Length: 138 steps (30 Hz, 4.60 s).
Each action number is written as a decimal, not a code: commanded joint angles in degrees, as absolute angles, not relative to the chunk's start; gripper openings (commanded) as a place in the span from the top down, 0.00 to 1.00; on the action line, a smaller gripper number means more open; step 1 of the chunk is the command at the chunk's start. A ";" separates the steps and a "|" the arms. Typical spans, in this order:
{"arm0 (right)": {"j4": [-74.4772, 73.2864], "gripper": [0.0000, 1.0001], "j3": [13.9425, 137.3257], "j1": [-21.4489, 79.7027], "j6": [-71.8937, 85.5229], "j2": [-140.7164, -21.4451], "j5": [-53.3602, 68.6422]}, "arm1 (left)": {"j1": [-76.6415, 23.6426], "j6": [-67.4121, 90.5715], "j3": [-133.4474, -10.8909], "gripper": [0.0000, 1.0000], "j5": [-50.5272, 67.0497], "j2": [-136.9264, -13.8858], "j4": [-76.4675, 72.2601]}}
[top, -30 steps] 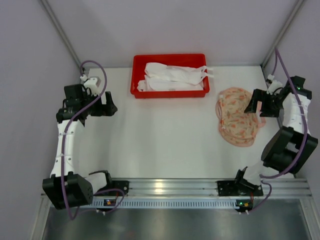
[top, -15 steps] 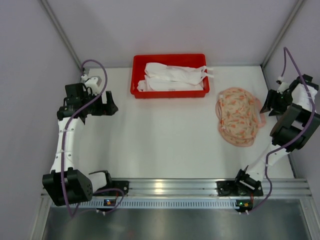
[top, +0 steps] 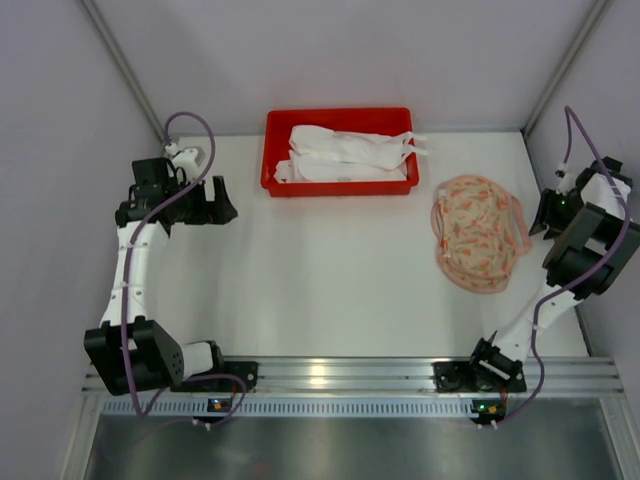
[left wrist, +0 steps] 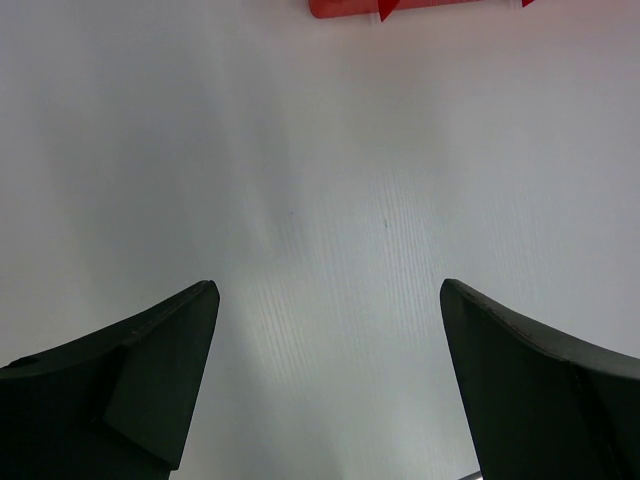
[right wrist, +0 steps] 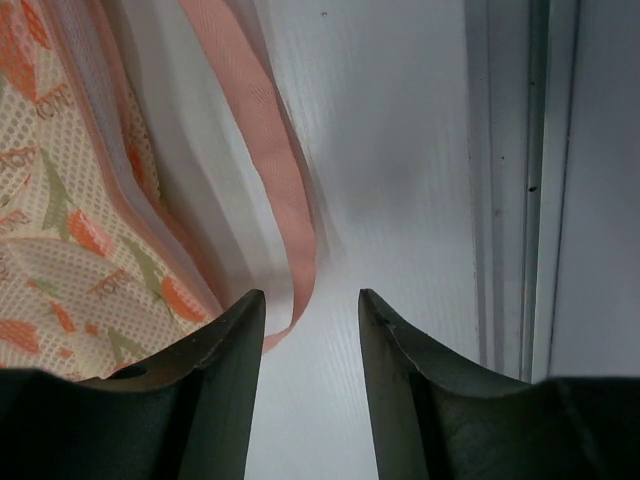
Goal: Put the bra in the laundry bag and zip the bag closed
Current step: Open the laundry bag at the center of the board, then adjust the laundry bag at the center of the board.
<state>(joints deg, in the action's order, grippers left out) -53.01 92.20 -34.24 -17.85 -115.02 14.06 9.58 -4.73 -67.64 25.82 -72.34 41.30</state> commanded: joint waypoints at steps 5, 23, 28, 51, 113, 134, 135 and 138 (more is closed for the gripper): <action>-46.67 0.61 89.21 -29.18 -16.35 -116.01 8.18 | 9.49 -4.66 -73.47 0.02 27.94 -74.53 41.40; -39.73 0.58 80.95 -26.89 -17.75 -116.46 -5.97 | 9.49 -3.78 -76.73 0.01 29.88 -77.96 41.75; -39.03 0.55 80.25 -26.98 -17.14 -115.32 -5.54 | 9.49 -3.95 -76.03 0.01 30.50 -77.35 41.75; -42.36 1.00 83.49 -26.89 -18.98 -120.76 3.07 | 9.49 -2.72 -77.61 0.01 31.55 -79.10 41.75; -16.61 0.72 84.89 45.52 20.04 -97.02 23.79 | 9.49 1.76 -71.10 0.02 33.05 -74.27 41.84; -48.69 0.46 64.61 -6.58 -9.49 -81.20 18.60 | -19.31 -6.24 -67.94 0.23 31.29 -87.78 36.75; -49.04 0.49 64.34 -7.98 -10.19 -83.56 16.20 | -20.73 -5.72 -68.11 0.24 30.68 -88.76 36.13; -49.66 0.52 64.16 -9.22 -12.74 -89.01 12.40 | -25.92 -4.75 -69.16 0.27 29.53 -93.15 33.93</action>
